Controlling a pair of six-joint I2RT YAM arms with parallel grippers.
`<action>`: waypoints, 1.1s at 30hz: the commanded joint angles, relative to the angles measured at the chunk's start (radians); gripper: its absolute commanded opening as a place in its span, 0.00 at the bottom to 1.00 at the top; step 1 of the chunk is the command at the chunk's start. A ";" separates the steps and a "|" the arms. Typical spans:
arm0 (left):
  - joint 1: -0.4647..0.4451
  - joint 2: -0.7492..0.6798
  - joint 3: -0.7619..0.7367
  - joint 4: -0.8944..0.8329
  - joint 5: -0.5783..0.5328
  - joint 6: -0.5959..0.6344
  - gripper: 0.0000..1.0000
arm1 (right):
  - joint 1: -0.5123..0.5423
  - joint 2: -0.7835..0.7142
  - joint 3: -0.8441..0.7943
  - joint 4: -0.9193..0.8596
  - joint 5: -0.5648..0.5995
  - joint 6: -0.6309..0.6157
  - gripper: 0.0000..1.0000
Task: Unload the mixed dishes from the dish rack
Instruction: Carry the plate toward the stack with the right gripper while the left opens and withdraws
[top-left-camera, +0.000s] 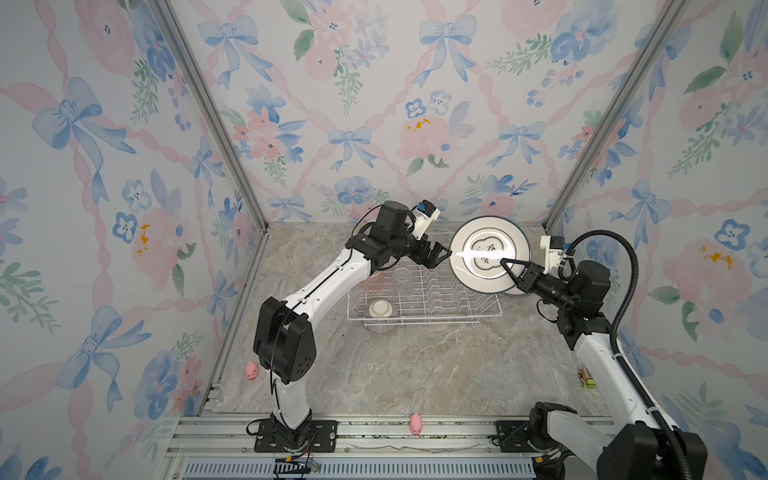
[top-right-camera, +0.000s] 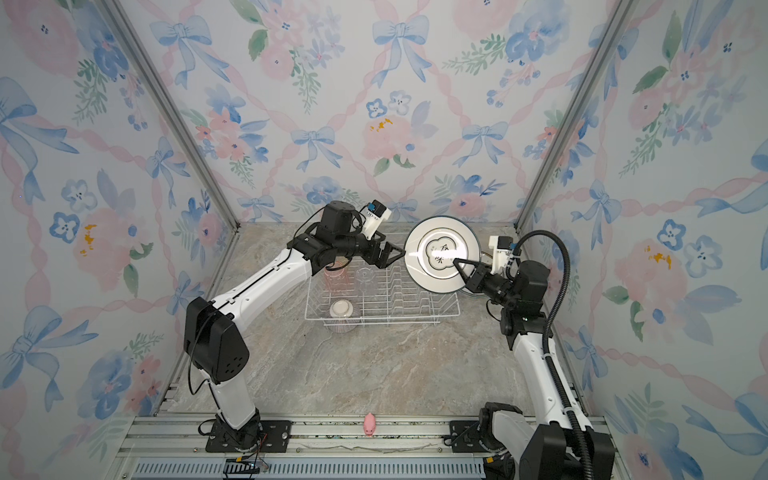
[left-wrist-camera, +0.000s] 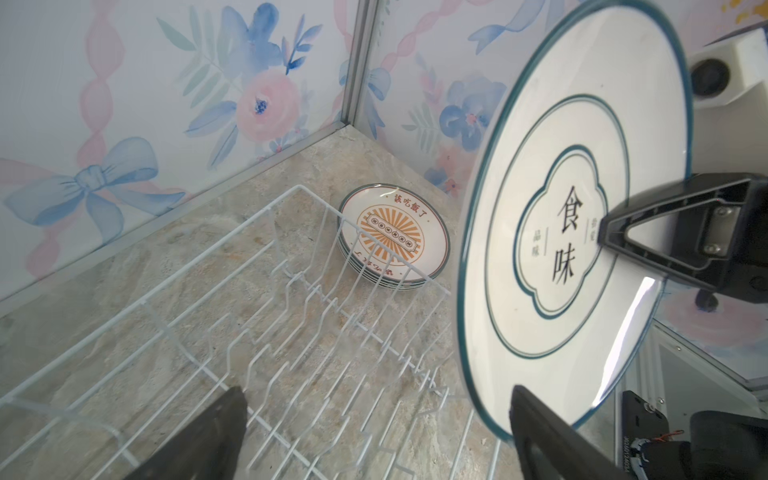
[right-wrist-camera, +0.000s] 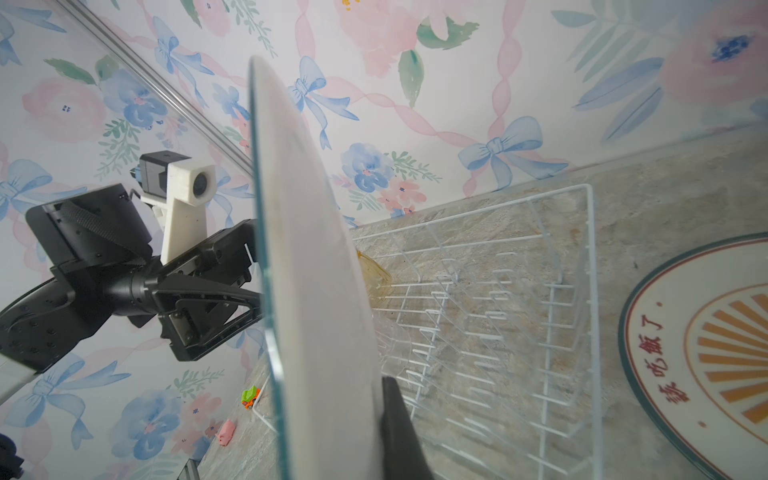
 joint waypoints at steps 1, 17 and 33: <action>0.019 -0.060 -0.047 0.046 -0.094 0.025 0.98 | -0.020 -0.010 0.031 0.033 0.002 0.036 0.00; -0.003 -0.284 -0.382 0.265 -0.319 0.043 0.98 | -0.206 0.122 0.054 0.018 0.155 0.199 0.00; -0.043 -0.492 -0.617 0.301 -0.519 0.049 0.98 | -0.289 0.424 0.162 -0.123 0.317 0.091 0.00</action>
